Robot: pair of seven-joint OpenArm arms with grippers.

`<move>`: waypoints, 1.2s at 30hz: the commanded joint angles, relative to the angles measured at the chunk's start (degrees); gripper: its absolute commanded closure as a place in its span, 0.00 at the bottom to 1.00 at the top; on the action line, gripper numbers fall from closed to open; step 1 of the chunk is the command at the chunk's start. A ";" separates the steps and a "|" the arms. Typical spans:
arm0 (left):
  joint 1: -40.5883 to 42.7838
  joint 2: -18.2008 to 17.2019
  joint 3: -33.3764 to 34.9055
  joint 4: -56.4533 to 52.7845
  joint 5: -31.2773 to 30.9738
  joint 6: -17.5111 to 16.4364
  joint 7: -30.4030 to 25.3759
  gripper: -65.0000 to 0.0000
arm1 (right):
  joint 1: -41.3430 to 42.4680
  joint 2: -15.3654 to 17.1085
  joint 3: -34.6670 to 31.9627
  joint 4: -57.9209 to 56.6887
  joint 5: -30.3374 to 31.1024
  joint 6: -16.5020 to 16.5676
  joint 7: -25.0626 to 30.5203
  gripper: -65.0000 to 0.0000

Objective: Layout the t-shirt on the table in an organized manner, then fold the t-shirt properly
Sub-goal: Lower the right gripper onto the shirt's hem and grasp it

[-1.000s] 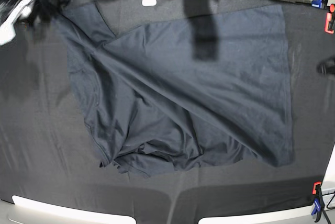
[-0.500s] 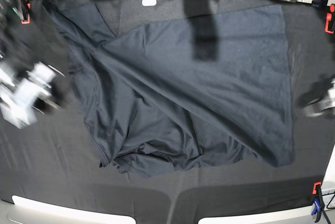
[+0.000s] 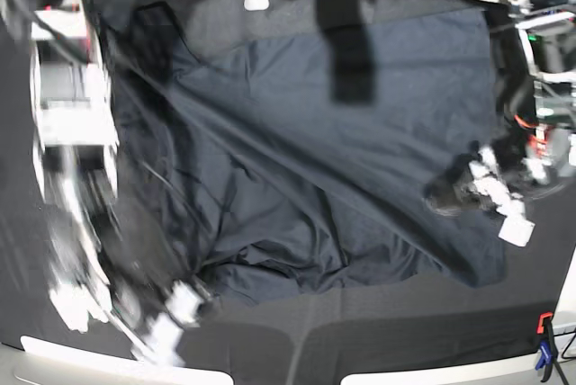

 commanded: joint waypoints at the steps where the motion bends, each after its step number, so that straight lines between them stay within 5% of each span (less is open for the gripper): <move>1: -1.40 -0.50 -0.26 0.92 -1.79 -0.49 -0.92 0.82 | 4.42 -0.28 -0.68 -2.82 -1.05 0.04 0.79 0.62; 11: -1.38 0.02 -0.28 0.92 -1.16 -0.49 -0.85 0.82 | 18.58 -5.57 -3.58 -35.47 -16.24 -1.29 15.58 0.62; 30: -1.25 0.02 -0.28 0.92 -1.22 -0.49 -0.87 0.82 | 9.44 -6.14 -3.58 -36.26 -33.14 -4.70 31.67 0.63; 36: -1.25 0.02 -0.28 0.92 -1.36 -0.49 -0.87 0.82 | 8.92 -6.16 -3.58 -36.26 -39.36 -4.70 37.75 0.95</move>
